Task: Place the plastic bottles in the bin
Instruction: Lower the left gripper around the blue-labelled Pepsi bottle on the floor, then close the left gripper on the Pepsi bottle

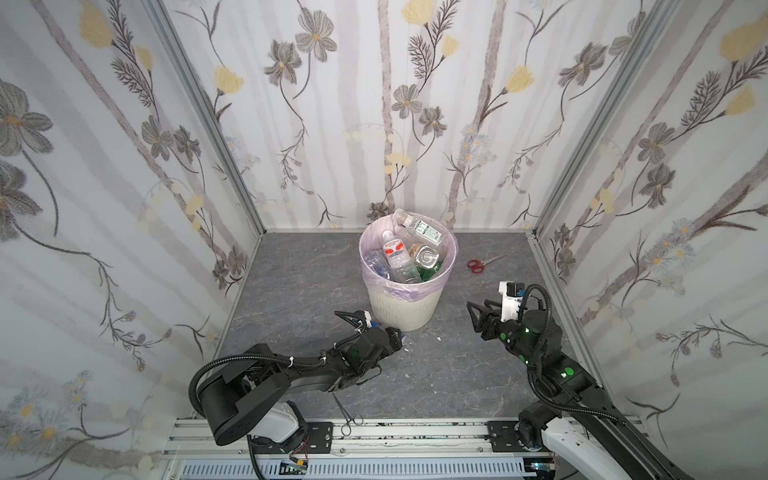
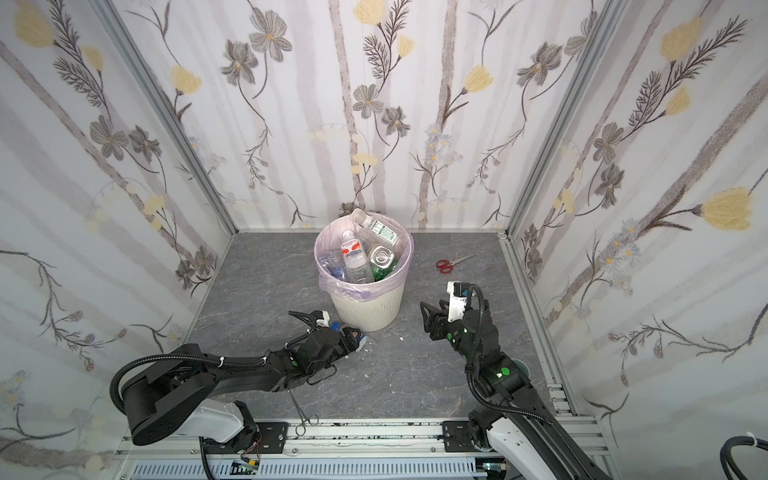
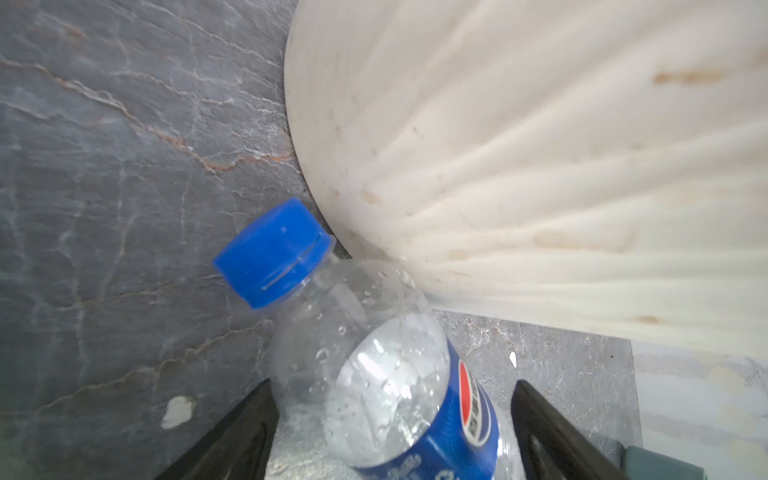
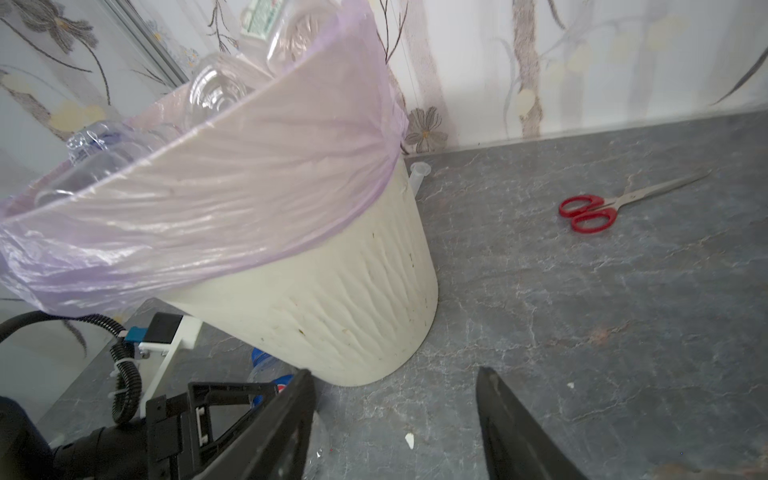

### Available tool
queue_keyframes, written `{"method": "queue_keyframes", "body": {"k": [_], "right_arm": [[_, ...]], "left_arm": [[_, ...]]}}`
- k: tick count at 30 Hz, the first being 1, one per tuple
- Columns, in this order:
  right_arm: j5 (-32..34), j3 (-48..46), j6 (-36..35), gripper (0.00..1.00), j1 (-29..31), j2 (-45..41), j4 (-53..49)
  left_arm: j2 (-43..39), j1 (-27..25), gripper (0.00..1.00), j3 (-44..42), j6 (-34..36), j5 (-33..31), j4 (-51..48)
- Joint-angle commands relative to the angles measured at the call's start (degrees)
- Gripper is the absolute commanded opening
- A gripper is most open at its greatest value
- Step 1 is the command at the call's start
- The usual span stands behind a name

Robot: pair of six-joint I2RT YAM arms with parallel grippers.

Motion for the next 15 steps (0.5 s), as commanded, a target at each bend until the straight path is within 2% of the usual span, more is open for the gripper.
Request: {"method": "queue_keyframes", "body": {"k": [1, 5, 15], "right_arm": [[-8.1, -4.6, 7.7, 0.57, 0.1, 0.9, 8.1], [-13.1, -10.3, 13.4, 0.54, 0.9, 3.9, 16.1], [-13.2, -11.2, 13.9, 0.53, 4.2, 11.5, 20.3]], "left_arm": [[0.9, 0.9, 0.87, 0.6, 0.9, 1.0, 2.7], [2.0, 1.6, 0.85, 1.0, 2.6, 2.3, 3.5], [3.5, 2.3, 0.77, 0.1, 6.4, 5.7, 3.1]]}}
